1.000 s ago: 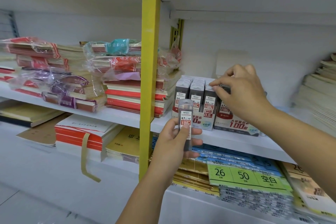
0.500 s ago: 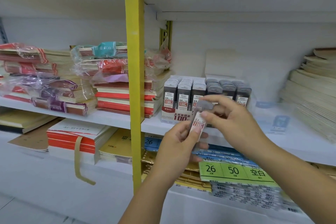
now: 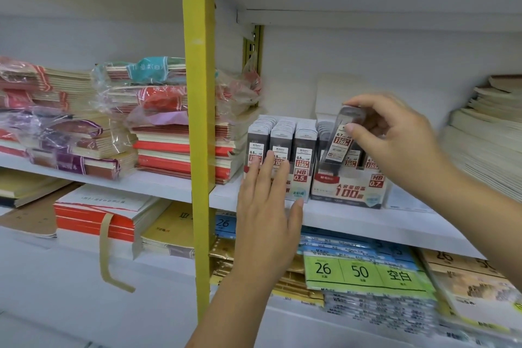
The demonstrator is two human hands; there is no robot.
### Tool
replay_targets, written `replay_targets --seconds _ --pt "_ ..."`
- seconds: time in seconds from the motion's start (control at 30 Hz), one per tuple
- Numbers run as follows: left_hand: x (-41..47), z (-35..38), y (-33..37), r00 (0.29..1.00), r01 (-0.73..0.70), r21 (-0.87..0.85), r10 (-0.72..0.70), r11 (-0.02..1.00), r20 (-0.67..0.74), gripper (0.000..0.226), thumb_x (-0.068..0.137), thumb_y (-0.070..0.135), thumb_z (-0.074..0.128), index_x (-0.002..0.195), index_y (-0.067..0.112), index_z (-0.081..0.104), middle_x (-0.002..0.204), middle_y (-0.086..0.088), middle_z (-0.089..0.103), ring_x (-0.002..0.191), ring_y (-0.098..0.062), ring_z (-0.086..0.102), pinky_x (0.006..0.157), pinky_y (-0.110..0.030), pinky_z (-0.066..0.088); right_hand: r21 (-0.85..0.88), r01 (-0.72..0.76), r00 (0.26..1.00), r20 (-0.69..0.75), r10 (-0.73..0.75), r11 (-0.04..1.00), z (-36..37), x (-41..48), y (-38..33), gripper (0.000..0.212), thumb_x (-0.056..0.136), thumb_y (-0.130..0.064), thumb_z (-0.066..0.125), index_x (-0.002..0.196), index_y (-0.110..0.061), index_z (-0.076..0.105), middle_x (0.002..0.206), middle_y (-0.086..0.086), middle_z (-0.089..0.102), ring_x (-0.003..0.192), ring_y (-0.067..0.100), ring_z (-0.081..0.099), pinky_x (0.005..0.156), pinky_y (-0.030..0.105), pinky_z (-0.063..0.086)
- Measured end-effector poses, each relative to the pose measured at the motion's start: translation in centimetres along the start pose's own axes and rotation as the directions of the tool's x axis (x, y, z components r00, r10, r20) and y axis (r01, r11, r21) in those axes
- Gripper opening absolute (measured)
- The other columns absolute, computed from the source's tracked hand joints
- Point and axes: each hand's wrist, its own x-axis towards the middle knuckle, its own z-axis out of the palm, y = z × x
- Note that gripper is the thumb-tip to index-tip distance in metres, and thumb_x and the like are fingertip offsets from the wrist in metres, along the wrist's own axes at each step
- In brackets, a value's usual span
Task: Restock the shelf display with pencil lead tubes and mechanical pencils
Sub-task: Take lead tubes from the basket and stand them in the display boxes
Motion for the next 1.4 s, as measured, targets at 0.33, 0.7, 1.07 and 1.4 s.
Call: replay_targets --seconds 0.33,0.7,1.07,1.4 --pt "-0.1 0.2 -0.7 0.998 -0.058 -0.035 0.057 0.998 -0.02 0.066 0.103 0.033 0.047 0.158 0.037 0.012 0.164 0.022 -0.008 0.151 0.0 -0.016 0.126 -0.033 0.0 -0.13 -0.093 0.988 0.107 0.108 0.987 2.6 -1.2 1.6 0.031 0.088 -0.022 0.067 0.117 -0.032 0.065 0.093 -0.017 0.041 0.097 0.013 0.046 0.083 0.029 0.043" --pt "-6.8 0.2 0.4 0.977 -0.153 -0.074 0.162 0.985 0.136 0.046 0.098 0.022 0.061 0.142 0.017 0.05 0.145 0.0 0.049 0.135 -0.017 0.037 0.112 -0.02 0.022 0.269 -0.29 0.954 0.003 0.3 0.919 -1.0 -13.5 0.5 0.027 0.094 -0.015 0.057 0.101 -0.04 0.064 0.089 -0.013 0.066 0.079 0.004 0.058 0.068 0.011 0.044" --pt "-29.0 11.8 -8.7 0.384 0.253 0.065 -0.163 0.965 0.909 0.052 0.098 0.023 0.063 0.146 0.014 0.045 0.147 -0.011 0.047 0.136 -0.027 0.045 0.114 -0.033 0.032 -0.286 -0.918 0.055 0.592 0.804 0.273 8.6 -47.1 6.6 0.03 0.095 -0.007 0.056 0.125 -0.006 0.059 0.124 0.014 0.062 0.109 0.024 0.058 0.088 0.022 0.041" --pt "-38.4 17.7 -12.1 0.134 0.547 0.327 -0.466 0.771 0.875 0.045 0.089 0.026 0.072 0.132 0.026 0.059 0.122 0.003 0.062 0.101 -0.012 0.06 0.086 -0.023 0.046 -0.519 -0.819 -0.054 0.493 0.869 0.244 16.8 -55.8 7.5 0.06 0.087 -0.023 0.069 0.141 -0.017 0.044 0.135 0.007 0.055 0.124 0.026 0.051 0.102 0.04 0.045"
